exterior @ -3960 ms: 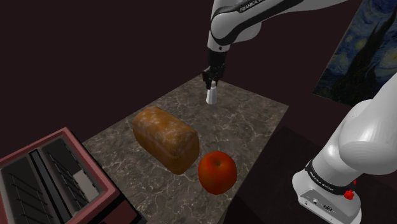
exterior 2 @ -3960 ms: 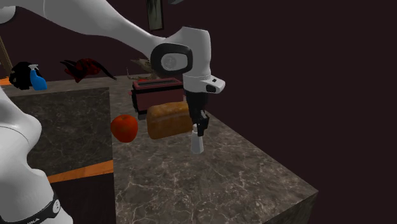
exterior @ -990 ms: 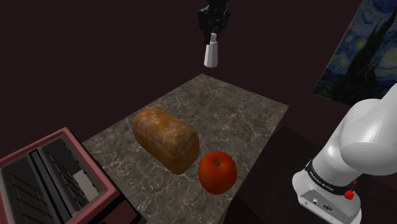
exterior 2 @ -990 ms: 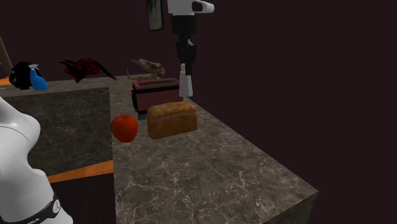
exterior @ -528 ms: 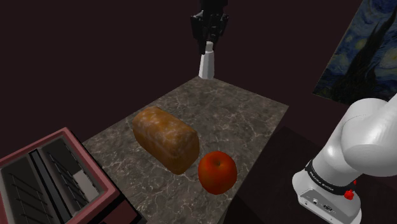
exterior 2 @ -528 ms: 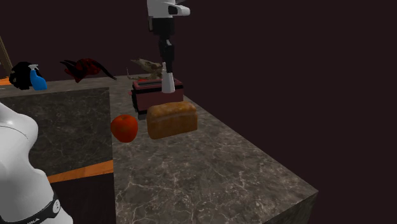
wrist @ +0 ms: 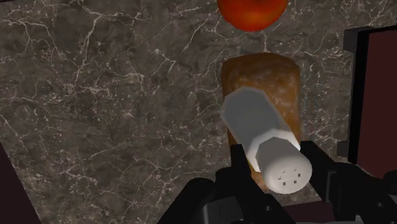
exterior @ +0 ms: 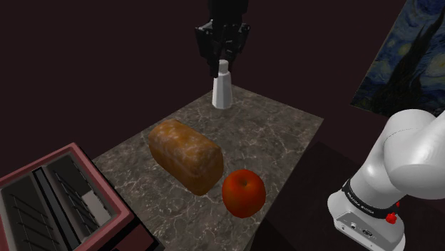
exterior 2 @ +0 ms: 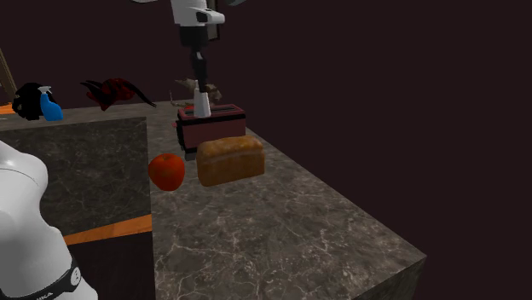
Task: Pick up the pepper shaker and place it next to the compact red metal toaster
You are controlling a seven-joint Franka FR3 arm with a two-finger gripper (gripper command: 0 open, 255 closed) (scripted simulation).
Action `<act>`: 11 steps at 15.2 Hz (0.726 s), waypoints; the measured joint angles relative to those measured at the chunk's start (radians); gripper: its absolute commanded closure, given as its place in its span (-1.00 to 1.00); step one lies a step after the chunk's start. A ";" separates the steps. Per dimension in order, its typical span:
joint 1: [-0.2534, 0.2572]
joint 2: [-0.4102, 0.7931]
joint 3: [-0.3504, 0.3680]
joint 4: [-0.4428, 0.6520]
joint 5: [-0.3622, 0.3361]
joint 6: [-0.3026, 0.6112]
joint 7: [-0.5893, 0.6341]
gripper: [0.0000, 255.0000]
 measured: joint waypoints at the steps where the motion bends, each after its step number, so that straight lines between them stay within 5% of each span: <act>1: 0.009 -0.001 0.019 0.005 0.004 -0.003 0.028 1.00; 11: 0.080 0.043 0.197 0.067 0.020 0.008 0.275 1.00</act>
